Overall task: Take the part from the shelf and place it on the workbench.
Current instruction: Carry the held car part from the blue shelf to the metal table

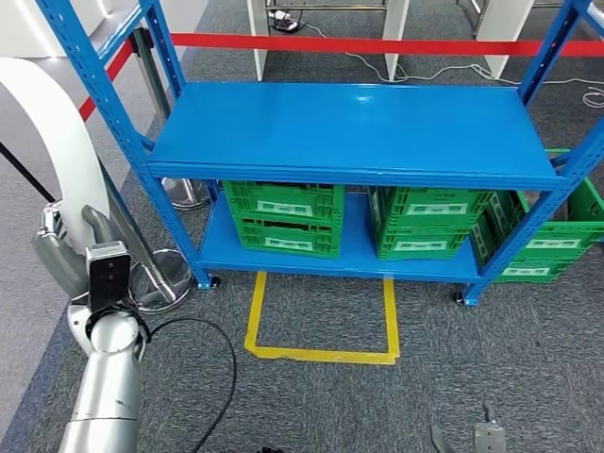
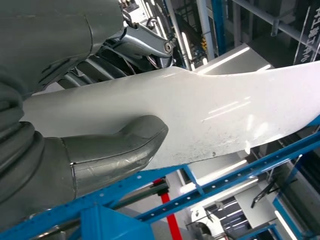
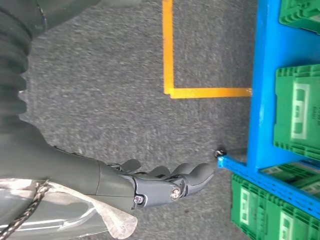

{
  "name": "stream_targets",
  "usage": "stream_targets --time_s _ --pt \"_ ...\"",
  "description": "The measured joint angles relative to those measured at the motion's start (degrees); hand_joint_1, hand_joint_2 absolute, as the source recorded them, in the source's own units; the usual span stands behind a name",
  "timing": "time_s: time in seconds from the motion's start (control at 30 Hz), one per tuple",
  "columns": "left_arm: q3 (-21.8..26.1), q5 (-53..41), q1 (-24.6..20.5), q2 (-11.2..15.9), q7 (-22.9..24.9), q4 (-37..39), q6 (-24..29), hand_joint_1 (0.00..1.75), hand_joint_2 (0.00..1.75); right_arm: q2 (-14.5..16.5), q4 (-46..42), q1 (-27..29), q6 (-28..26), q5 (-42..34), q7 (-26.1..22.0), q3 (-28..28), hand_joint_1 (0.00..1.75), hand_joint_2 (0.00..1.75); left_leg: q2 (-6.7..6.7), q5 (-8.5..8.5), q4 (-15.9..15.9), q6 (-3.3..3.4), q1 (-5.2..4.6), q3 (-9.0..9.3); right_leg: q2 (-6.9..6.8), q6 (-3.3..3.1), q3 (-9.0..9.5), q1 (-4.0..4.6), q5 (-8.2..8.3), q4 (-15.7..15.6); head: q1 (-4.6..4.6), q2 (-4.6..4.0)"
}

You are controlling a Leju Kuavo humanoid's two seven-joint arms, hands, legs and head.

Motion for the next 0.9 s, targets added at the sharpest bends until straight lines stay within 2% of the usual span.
stream_targets --time_s 0.03,0.07,0.1,0.13,0.17,0.2,0.23,0.3,0.33,0.4,0.47,0.5,0.53,0.57,0.63,0.67,0.7,0.77,0.83,0.87,0.9 --pt "0.0 0.0 0.0 0.1 0.1 0.0 0.0 1.75 1.75 0.0 0.0 0.0 0.0 0.0 0.0 0.0 0.00 1.75 0.00 0.62 0.6 -0.15 0.11 0.75 0.01 0.11 -0.74 -0.02 0.43 0.1 -0.02 0.00" --pt "0.0 -0.2 0.0 0.1 0.1 0.0 0.0 1.75 1.75 0.0 0.0 0.1 0.0 0.0 0.0 0.0 0.00 1.75 0.01 2.09 -1.1 -0.23 0.21 2.53 0.02 0.27 -1.45 -0.06 0.77 0.3 -0.02 0.00" --pt "0.0 -0.5 0.1 0.2 0.2 0.0 0.0 1.75 1.75 0.1 0.0 0.0 0.0 0.0 0.0 -0.1 0.00 1.75 0.02 3.61 -4.5 -0.22 0.29 5.12 0.03 0.47 -2.09 -0.10 1.04 0.6 -0.03 0.00" --pt "-0.2 -0.9 0.1 0.4 0.6 -0.1 0.0 1.75 1.75 0.1 0.0 0.0 0.1 0.0 0.0 -0.1 0.00 1.75 0.02 4.39 -8.8 -0.10 0.28 8.03 0.05 0.70 -2.68 -0.05 1.23 1.0 -0.04 0.00" --pt "-0.5 -1.2 0.2 0.8 1.1 -0.3 0.0 1.75 1.75 0.1 0.0 0.0 0.2 0.0 0.0 -0.1 0.00 1.75 0.01 4.48 -12.6 0.16 0.23 10.46 0.06 0.99 -3.15 0.02 1.45 1.3 0.00 0.00" --pt "-1.0 -1.3 0.5 1.4 1.8 -0.6 -0.1 1.75 1.75 0.1 0.0 0.0 0.2 0.0 0.0 -0.1 0.00 1.75 0.00 4.09 -15.1 0.44 0.14 11.93 0.06 1.32 -3.47 0.08 1.69 1.6 0.01 0.00" --pt "-1.8 -1.1 0.8 2.2 2.6 -0.8 -0.3 1.75 1.75 0.1 0.0 0.0 0.3 0.0 0.0 -0.1 0.00 1.75 -0.01 3.61 -16.4 0.74 0.00 12.48 0.06 1.68 -3.70 0.12 1.99 1.7 0.04 0.00" --pt "-3.4 -0.4 1.8 3.8 3.9 -1.3 -1.4 1.75 1.75 0.1 0.0 0.1 0.5 0.0 0.0 -0.1 0.00 1.75 0.08 3.92 -16.9 1.57 0.01 12.21 0.14 2.42 -4.08 0.00 2.34 1.7 0.05 0.00" --pt "-4.1 0.0 2.2 4.5 4.3 -1.5 -2.1 1.75 1.75 0.1 0.0 0.1 0.6 -0.1 0.0 -0.1 0.00 1.75 0.15 4.30 -17.0 2.09 0.07 12.05 0.23 2.70 -4.60 -0.07 1.69 2.5 0.13 0.00" --pt "-5.3 0.5 2.8 5.6 4.7 -1.9 -3.1 1.75 1.75 0.1 0.0 0.1 0.9 -0.2 0.0 -0.1 0.00 1.75 0.29 4.99 -17.2 2.87 0.23 11.59 0.42 3.10 -6.91 -0.22 -1.62 7.4 0.33 0.00" --pt "-6.1 0.8 3.4 6.3 4.7 -2.2 -3.6 1.75 1.75 0.1 0.0 0.2 1.1 -0.3 0.0 -0.1 0.00 1.75 0.30 5.41 -17.1 3.08 0.13 10.95 0.45 3.40 -9.93 -0.28 -5.45 15.2 0.46 0.00" --pt "-6.4 1.0 3.7 6.6 4.8 -2.2 -3.8 1.75 1.75 0.1 0.0 0.3 1.1 -0.4 0.0 -0.1 0.00 1.75 0.31 5.56 -17.1 3.07 0.08 10.71 0.45 3.46 -10.71 -0.28 -6.26 17.7 0.45 0.00" --pt "-6.7 1.2 3.9 6.9 4.8 -2.2 -4.0 1.75 1.75 0.1 -0.1 0.4 1.2 -0.5 0.0 -0.1 0.00 1.75 0.31 5.67 -17.0 3.04 0.04 10.53 0.45 3.45 -10.38 -0.28 -5.98 18.0 0.46 0.00" --pt "-6.9 1.7 4.1 7.1 4.9 -2.2 -4.4 1.75 1.75 0.1 -0.2 0.4 1.3 -0.7 0.0 -0.1 0.00 1.75 0.31 5.72 -16.9 3.01 0.03 10.43 0.45 3.35 -8.94 -0.28 -4.75 16.0 0.45 0.00" --pt "-7.1 3.5 4.4 7.3 5.7 -2.4 -6.0 1.75 1.75 0.1 -0.6 0.5 1.6 -1.2 0.0 -0.1 0.00 1.75 0.37 5.64 -16.6 2.79 -0.05 10.35 0.16 2.97 -4.12 -0.18 -1.67 8.0 0.46 0.00" --pt "-7.1 5.0 4.4 7.4 6.3 -2.4 -7.3 1.75 1.75 0.1 -0.8 0.5 1.7 -1.6 0.0 -0.1 0.00 1.75 0.45 5.58 -16.4 2.59 -0.17 10.22 -0.05 2.70 -2.31 -0.06 -0.97 4.7 0.46 0.00" --pt "-7.2 6.5 4.5 7.5 6.8 -2.5 -8.6 1.75 1.75 0.1 -1.1 0.5 1.8 -1.8 0.0 -0.2 0.00 1.75 0.56 5.58 -16.2 2.32 -0.29 10.00 -0.21 2.43 -1.18 0.07 -0.78 2.6 0.42 0.00" --pt "-7.2 8.9 4.8 7.7 7.3 -2.6 -10.6 1.75 1.75 0.1 -1.5 0.8 1.9 -2.1 0.0 -0.2 0.00 1.75 0.90 5.71 -15.9 1.80 -0.41 9.55 -0.01 1.89 -0.99 0.24 -1.00 1.8 0.33 0.00" --pt "-7.2 9.8 5.0 7.8 7.1 -2.7 -11.2 1.75 1.75 0.2 -1.8 1.2 2.0 -2.2 0.0 -0.2 0.00 1.75 1.03 5.07 -15.4 1.20 -0.28 9.23 0.53 1.24 -1.13 0.05 -0.64 1.8 0.26 0.00" --pt "-7.2 10.0 5.1 7.9 7.0 -2.8 -11.4 1.75 1.75 0.2 -2.0 1.3 2.0 -2.1 0.0 -0.3 0.00 1.75 0.94 3.92 -13.9 0.92 -0.22 8.64 0.84 0.89 -1.19 -0.05 -0.46 1.7 0.20 0.00" --pt "-7.2 10.1 5.2 8.0 6.9 -3.0 -11.7 1.75 1.75 0.2 -2.1 1.3 2.0 -2.1 0.0 -0.3 0.00 1.75 0.78 2.15 -11.1 0.66 -0.14 7.48 1.15 0.62 -1.25 -0.14 -0.32 1.6 0.14 0.00"
